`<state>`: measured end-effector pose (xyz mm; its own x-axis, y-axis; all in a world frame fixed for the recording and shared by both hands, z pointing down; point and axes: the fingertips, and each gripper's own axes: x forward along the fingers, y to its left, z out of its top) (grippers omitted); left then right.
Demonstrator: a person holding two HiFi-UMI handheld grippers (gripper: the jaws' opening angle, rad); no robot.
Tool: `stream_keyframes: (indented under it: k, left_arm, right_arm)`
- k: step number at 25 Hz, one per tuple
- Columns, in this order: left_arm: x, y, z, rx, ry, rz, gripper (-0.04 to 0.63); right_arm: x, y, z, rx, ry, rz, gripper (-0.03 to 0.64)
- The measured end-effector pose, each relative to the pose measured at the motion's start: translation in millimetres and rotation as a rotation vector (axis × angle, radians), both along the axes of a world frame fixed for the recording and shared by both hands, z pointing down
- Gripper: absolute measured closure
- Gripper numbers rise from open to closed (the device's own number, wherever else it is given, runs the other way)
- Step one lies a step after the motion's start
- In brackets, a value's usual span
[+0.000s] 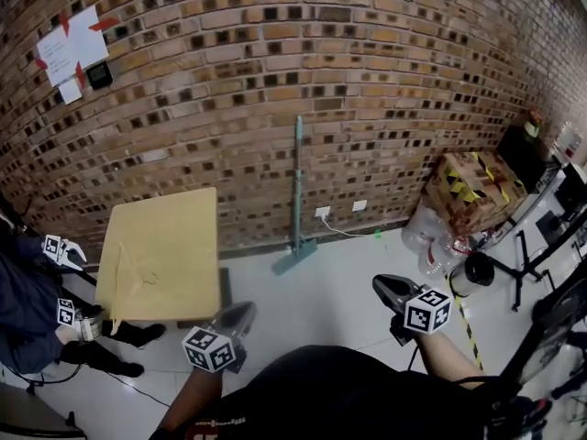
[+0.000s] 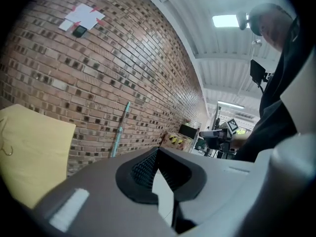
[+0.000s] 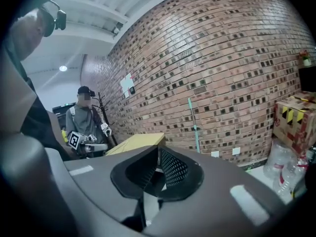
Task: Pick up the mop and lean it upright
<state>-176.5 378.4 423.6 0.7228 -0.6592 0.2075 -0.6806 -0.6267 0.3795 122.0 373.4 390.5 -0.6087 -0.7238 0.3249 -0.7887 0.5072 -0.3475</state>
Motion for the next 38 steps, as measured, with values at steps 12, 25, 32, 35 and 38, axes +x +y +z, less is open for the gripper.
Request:
stream_keyframes:
  k: [12,25,32,35,38]
  left_arm:
    - [67.4,-135.4,2.2,-0.021,-0.047,-0.180,0.595]
    - [92.6,-263.8,3.7,-0.028,-0.062,-0.210,0.595]
    - [42.9,-350.8,29.0,-0.007,-0.073,-0.068,0.595]
    - [28.4,-383.0,42.1,-0.042,-0.085,0.024,0.595]
    - [23.6,-410.3,58.3,-0.082,-0.086,0.098,0.595]
  right_arm:
    - [53.0,-179.0,19.0,-0.002,-0.020,-0.217,0.578]
    - [36.5,-331.4,23.9,0.027,-0.010,-0.350,0.566]
    - [-15.3,-403.3,34.2,0.035,0.058,-0.244,0.559]
    - [-32.1,-429.4,39.3,-0.006,0.071,-0.187,0.555]
    - [-42.1,-454.5,45.5,-0.028,0.079,-0.139,0.551]
